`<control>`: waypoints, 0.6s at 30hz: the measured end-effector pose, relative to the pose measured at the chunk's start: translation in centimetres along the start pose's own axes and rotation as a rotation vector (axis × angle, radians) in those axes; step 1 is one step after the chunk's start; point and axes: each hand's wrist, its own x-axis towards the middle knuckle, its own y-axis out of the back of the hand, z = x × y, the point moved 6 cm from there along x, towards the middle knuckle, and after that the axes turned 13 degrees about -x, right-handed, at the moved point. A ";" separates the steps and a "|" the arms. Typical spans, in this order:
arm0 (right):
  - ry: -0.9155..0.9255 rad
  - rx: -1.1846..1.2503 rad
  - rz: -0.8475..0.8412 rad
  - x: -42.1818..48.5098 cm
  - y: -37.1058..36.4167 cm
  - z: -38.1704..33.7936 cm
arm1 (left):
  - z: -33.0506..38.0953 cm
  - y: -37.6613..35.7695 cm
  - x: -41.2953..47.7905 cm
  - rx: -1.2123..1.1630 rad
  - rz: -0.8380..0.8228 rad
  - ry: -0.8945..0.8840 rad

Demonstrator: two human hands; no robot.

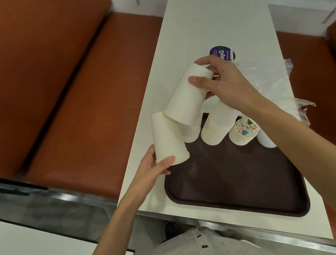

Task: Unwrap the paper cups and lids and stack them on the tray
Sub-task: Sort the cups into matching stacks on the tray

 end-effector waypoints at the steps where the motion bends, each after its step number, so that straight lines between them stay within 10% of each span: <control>1: 0.003 0.014 -0.004 -0.1 -0.3 0.0 | 0.1 -0.2 0.1 -0.017 0.001 0.001; 10: 0.113 -0.266 0.192 0.9 3.2 -0.7 | -0.4 0.2 -0.1 -0.016 -0.007 -0.005; 18: 0.107 -0.505 -0.069 0.2 0.0 1.4 | -1.3 1.2 -0.3 -0.011 -0.004 0.024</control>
